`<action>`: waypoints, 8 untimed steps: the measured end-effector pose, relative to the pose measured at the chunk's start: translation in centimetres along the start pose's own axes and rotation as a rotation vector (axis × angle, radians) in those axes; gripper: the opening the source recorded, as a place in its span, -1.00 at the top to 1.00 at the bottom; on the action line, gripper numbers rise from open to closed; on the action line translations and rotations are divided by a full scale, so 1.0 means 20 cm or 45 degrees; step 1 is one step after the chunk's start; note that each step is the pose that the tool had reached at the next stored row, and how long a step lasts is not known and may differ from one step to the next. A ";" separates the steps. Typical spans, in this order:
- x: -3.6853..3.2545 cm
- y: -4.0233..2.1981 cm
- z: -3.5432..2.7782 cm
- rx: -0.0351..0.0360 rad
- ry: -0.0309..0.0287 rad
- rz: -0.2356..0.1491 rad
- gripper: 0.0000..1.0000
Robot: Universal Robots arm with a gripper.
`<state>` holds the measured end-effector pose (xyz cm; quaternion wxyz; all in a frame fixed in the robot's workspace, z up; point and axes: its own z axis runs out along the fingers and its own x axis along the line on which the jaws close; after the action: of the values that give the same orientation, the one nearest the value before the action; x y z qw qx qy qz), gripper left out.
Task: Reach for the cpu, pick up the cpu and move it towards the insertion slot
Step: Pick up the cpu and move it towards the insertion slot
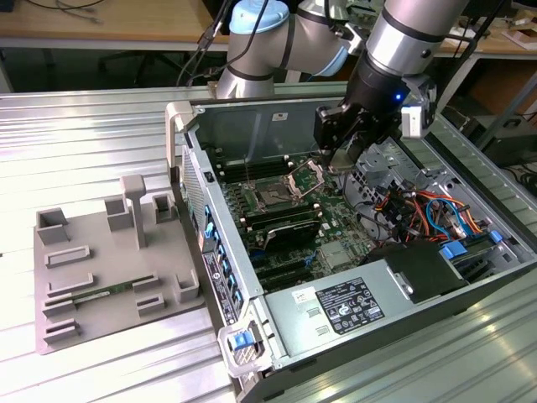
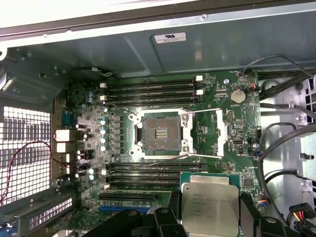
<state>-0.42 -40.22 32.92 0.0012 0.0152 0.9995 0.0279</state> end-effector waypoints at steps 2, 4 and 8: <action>0.000 0.000 0.002 0.0000 0.0001 0.000 -0.09; 0.000 0.000 0.005 0.0000 0.0000 0.000 -0.09; 0.000 0.001 0.011 0.0000 0.0000 0.000 -0.09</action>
<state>-0.42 -40.20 32.71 0.0012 0.0152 0.9995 0.0279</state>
